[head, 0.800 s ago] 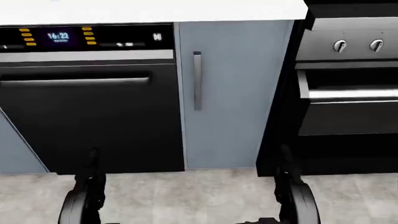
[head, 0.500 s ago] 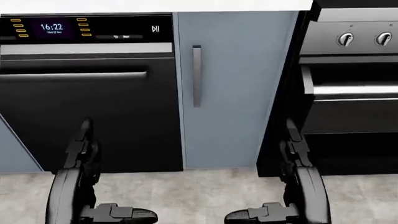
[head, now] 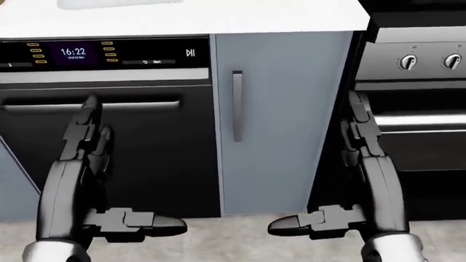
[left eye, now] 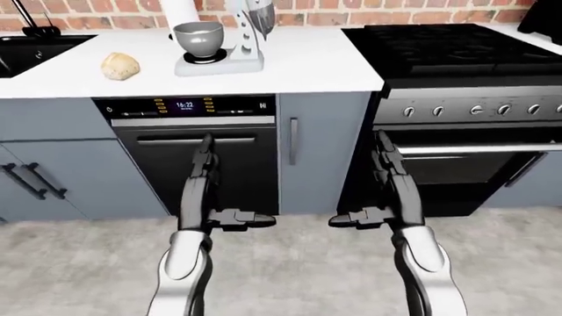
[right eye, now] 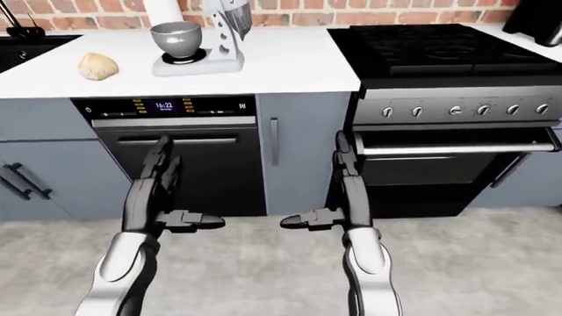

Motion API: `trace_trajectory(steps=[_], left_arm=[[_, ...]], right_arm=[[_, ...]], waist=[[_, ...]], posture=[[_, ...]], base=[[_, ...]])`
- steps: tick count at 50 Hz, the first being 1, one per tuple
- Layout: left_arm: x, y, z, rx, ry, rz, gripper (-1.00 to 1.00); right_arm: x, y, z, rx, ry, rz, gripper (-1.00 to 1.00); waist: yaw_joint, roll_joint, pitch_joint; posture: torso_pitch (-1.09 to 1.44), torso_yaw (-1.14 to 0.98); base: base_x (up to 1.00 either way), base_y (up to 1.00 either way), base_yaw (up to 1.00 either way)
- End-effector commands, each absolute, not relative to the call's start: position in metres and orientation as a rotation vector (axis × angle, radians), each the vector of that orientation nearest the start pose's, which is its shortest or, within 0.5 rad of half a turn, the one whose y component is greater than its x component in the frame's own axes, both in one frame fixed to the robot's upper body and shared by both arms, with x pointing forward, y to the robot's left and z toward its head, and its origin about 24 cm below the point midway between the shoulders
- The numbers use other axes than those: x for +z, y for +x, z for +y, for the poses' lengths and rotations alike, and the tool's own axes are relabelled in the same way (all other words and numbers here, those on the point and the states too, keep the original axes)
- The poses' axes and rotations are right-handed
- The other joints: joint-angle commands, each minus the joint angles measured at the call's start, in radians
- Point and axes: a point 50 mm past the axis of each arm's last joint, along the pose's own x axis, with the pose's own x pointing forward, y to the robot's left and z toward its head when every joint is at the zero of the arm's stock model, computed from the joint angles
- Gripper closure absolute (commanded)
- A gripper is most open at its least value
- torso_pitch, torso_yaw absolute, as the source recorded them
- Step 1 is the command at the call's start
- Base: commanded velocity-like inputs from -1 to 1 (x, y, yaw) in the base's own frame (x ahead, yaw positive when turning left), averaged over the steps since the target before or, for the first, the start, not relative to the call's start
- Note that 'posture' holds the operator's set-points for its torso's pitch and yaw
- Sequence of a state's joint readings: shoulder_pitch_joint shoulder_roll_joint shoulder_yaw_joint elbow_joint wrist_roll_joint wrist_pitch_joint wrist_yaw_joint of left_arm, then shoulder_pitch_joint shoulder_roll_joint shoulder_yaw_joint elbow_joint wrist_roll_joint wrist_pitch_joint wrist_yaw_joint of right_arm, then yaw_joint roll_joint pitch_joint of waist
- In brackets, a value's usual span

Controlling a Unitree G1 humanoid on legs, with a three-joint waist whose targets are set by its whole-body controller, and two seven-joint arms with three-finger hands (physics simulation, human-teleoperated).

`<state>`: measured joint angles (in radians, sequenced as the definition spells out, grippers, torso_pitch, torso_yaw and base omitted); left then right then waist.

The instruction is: Place the bread in the stand mixer bowl.

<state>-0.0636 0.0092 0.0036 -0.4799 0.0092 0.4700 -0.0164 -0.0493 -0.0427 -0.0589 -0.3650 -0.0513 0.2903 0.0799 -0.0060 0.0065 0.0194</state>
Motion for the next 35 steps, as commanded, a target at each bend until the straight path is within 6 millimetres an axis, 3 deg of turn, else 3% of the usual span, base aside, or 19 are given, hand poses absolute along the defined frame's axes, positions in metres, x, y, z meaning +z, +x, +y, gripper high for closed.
trace_trajectory(steps=[1, 3, 5, 7, 8, 18, 20, 22, 23, 24, 26, 31, 33, 34, 35], left_arm=[[0.1408, 0.2489, 0.1469, -0.022, 0.023, -0.170, -1.00], [0.1422, 0.2489, 0.1463, -0.023, 0.023, -0.172, -1.00], [0.1432, 0.2485, 0.1451, -0.027, 0.021, -0.174, -1.00], [0.1431, 0.2486, 0.1447, -0.028, 0.022, -0.173, -1.00], [0.1439, 0.2481, 0.1450, -0.028, 0.021, -0.175, -1.00], [0.1455, 0.2479, 0.1445, -0.030, 0.019, -0.179, -1.00], [0.1443, 0.2485, 0.1447, -0.029, 0.019, -0.177, -1.00], [0.1452, 0.2480, 0.1446, -0.029, 0.018, -0.179, -1.00], [0.1453, 0.2480, 0.1447, -0.029, 0.017, -0.179, -1.00], [0.1447, 0.2484, 0.1447, -0.028, 0.018, -0.178, -1.00], [0.1445, 0.2490, 0.1443, -0.029, 0.014, -0.178, -1.00], [0.1464, 0.2492, 0.1450, -0.026, 0.009, -0.181, -1.00], [0.1456, 0.2483, 0.1449, -0.026, 0.009, -0.180, -1.00], [0.1458, 0.2480, 0.1450, -0.026, 0.008, -0.181, -1.00], [0.1467, 0.2475, 0.1451, -0.026, 0.009, -0.182, -1.00]], right_arm=[[0.1264, 0.2539, -0.1589, 0.031, -0.096, -0.201, -1.00], [0.1278, 0.2534, -0.1592, 0.028, -0.103, -0.199, -1.00], [0.1301, 0.2521, -0.1591, 0.027, -0.106, -0.201, -1.00], [0.1296, 0.2524, -0.1592, 0.025, -0.109, -0.198, -1.00], [0.1294, 0.2527, -0.1593, 0.023, -0.110, -0.196, -1.00], [0.1303, 0.2533, -0.1574, 0.024, -0.118, -0.194, -1.00], [0.1303, 0.2532, -0.1569, 0.024, -0.119, -0.193, -1.00], [0.1302, 0.2538, -0.1569, 0.024, -0.119, -0.194, -1.00], [0.1302, 0.2538, -0.1566, 0.025, -0.119, -0.194, -1.00], [0.1301, 0.2539, -0.1563, 0.026, -0.120, -0.194, -1.00], [0.1298, 0.2543, -0.1556, 0.025, -0.121, -0.192, -1.00], [0.1332, 0.2545, -0.1546, 0.027, -0.127, -0.196, -1.00], [0.1333, 0.2545, -0.1548, 0.027, -0.129, -0.196, -1.00], [0.1332, 0.2544, -0.1547, 0.027, -0.130, -0.196, -1.00], [0.1332, 0.2544, -0.1545, 0.027, -0.131, -0.196, -1.00]], waist=[[0.002, -0.012, -0.011], [0.001, 0.007, -0.011], [-0.002, 0.062, -0.009], [0.006, 0.043, -0.004], [0.002, 0.049, 0.002], [0.001, -0.018, -0.001], [0.002, -0.043, -0.001], [0.000, -0.093, -0.017], [-0.010, -0.045, -0.004], [-0.001, -0.064, -0.006], [-0.003, -0.067, -0.015], [-0.001, -0.018, 0.003], [-0.003, 0.019, 0.001], [-0.005, 0.047, -0.005], [-0.003, 0.090, -0.018]], posture=[[0.00, 0.00], [0.00, 0.00], [0.00, 0.00], [0.00, 0.00], [0.00, 0.00], [0.00, 0.00], [0.00, 0.00], [0.00, 0.00], [0.00, 0.00], [0.00, 0.00], [0.00, 0.00], [0.00, 0.00], [0.00, 0.00], [0.00, 0.00], [0.00, 0.00]], base=[[0.00, 0.20, 0.00], [0.00, 0.20, 0.00], [0.00, 0.20, 0.00], [0.00, 0.21, 0.00], [0.00, 0.20, 0.00], [0.00, 0.20, 0.00], [0.00, 0.20, 0.00], [0.00, 0.20, 0.00], [0.00, 0.20, 0.00], [0.00, 0.20, 0.00], [0.00, 0.21, 0.00], [0.00, 0.20, 0.00], [0.00, 0.20, 0.00], [0.00, 0.20, 0.00], [0.00, 0.20, 0.00]])
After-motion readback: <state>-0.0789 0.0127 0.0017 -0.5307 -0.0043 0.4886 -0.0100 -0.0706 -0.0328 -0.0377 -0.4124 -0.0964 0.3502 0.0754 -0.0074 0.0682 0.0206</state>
